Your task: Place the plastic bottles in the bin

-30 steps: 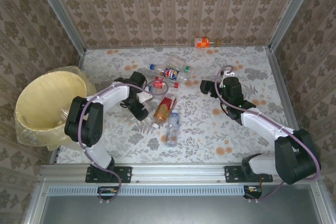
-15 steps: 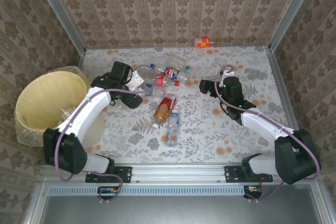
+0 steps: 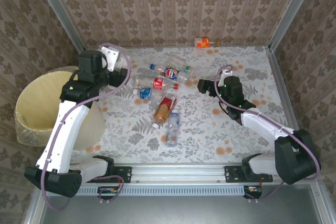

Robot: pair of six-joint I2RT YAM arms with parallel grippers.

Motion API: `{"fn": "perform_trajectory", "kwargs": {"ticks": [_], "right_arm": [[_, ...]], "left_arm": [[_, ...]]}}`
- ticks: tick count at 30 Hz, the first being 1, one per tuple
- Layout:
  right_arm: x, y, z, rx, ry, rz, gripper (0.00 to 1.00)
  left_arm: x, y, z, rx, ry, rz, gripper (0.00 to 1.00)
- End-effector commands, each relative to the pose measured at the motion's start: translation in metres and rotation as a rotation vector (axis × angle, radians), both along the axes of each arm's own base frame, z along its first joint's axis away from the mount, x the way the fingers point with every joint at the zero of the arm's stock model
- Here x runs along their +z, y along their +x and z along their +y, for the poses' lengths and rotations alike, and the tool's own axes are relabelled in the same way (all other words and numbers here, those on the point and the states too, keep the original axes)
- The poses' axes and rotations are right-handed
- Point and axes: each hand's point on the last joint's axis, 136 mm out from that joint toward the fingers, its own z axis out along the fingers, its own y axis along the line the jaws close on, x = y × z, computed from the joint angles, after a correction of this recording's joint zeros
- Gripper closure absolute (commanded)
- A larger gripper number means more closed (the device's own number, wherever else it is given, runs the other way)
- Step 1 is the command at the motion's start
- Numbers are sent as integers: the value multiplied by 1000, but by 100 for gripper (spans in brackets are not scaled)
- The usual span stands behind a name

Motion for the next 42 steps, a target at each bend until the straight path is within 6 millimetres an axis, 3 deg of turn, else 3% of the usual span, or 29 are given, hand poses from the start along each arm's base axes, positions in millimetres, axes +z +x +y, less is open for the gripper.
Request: {"fn": "perform_trajectory", "kwargs": {"ticks": [1, 6, 13, 21, 28, 31, 33, 42], "right_arm": [[12, 2, 3, 15, 20, -40, 0], [12, 3, 4, 19, 22, -40, 0], [10, 9, 9, 36, 26, -32, 0], [17, 21, 21, 82, 30, -31, 0], [15, 21, 24, 89, 35, -21, 0], [17, 21, 25, 95, 29, -21, 0], [18, 20, 25, 96, 25, -21, 0], [14, 16, 28, 93, 30, -2, 0]], "left_arm": [[31, -4, 35, 209, -32, -38, 18], [56, -17, 78, 408, 72, -51, 18], [73, -37, 140, 652, 226, -75, 18], [68, -63, 197, 842, 204, -53, 19], [36, -81, 204, 886, 52, 62, 20], [23, -84, 191, 848, -13, 111, 6], [21, -87, 188, 844, -31, 122, 0], [27, -82, 180, 793, -67, 102, 0]]}}
